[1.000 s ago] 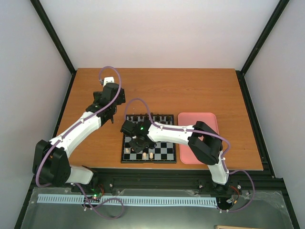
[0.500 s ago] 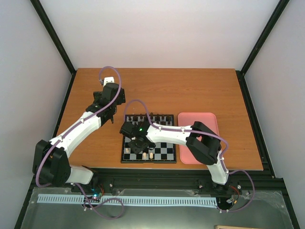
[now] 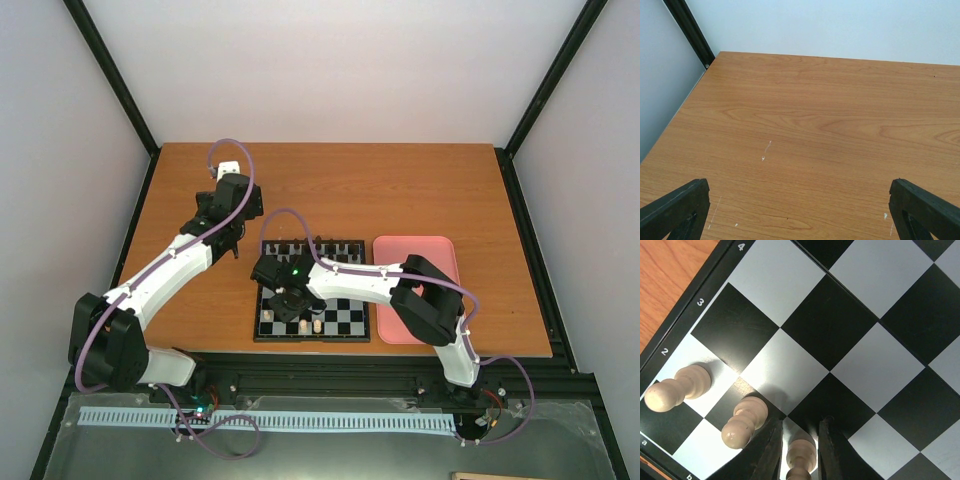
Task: Set up the chess pieces on the board
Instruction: Place the chess piece on the chessboard, then pick up the chess piece from the storage box.
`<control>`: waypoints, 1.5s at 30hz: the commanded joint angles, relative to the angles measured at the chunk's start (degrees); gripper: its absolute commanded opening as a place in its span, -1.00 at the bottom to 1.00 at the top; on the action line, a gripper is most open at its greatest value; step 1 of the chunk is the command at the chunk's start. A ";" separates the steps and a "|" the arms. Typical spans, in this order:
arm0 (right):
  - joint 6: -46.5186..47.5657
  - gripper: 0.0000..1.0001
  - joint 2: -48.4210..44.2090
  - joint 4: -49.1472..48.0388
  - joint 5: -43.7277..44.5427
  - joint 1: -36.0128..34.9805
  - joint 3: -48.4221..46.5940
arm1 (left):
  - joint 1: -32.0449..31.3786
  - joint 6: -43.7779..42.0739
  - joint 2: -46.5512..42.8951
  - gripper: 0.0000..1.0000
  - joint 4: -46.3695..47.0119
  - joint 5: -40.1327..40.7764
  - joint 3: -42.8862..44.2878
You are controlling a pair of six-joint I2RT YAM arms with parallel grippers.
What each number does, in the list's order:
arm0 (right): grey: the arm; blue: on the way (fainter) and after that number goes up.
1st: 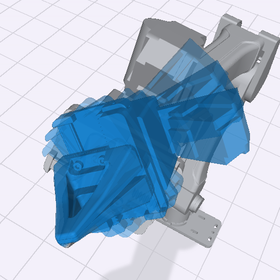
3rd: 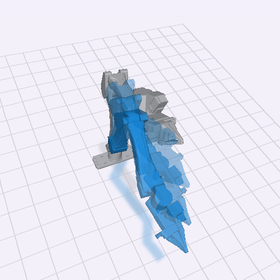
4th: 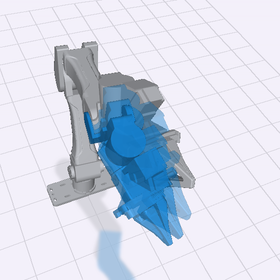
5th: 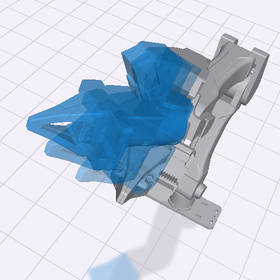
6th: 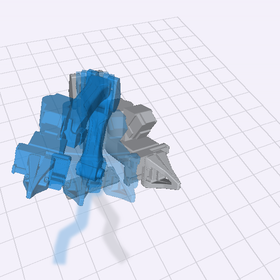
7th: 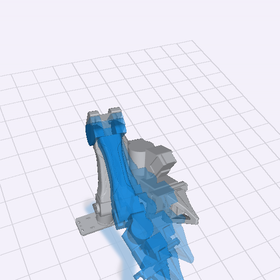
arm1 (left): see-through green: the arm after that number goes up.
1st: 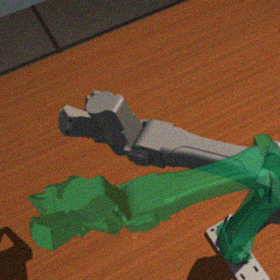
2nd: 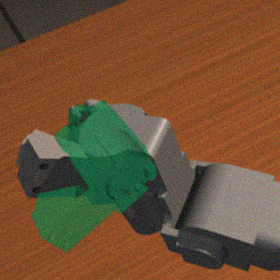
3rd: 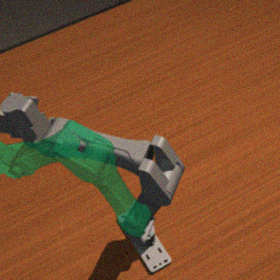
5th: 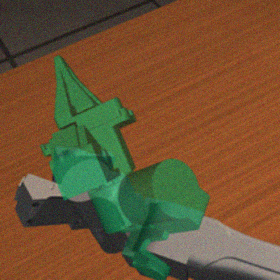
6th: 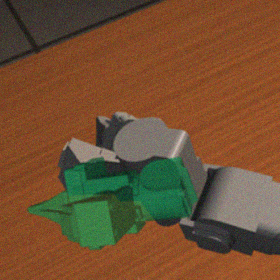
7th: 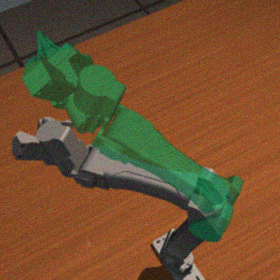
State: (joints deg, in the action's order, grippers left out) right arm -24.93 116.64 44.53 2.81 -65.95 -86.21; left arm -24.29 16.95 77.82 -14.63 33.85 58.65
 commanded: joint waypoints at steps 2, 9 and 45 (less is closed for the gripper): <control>-0.60 -0.56 -0.28 -0.25 1.82 -0.65 -1.00 | -0.38 0.03 -0.65 0.99 0.66 -0.08 1.73; -1.24 -0.43 -2.15 0.05 4.67 -0.67 -0.41 | -0.39 0.10 -0.66 1.00 0.66 -0.15 1.73; -11.61 -0.15 -41.17 3.25 17.42 22.00 37.14 | -0.40 0.17 0.78 0.99 0.74 -0.95 2.25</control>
State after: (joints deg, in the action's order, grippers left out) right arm -33.89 80.29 45.82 18.79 -48.01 -54.46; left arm -24.29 16.95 77.84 -14.63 33.17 58.67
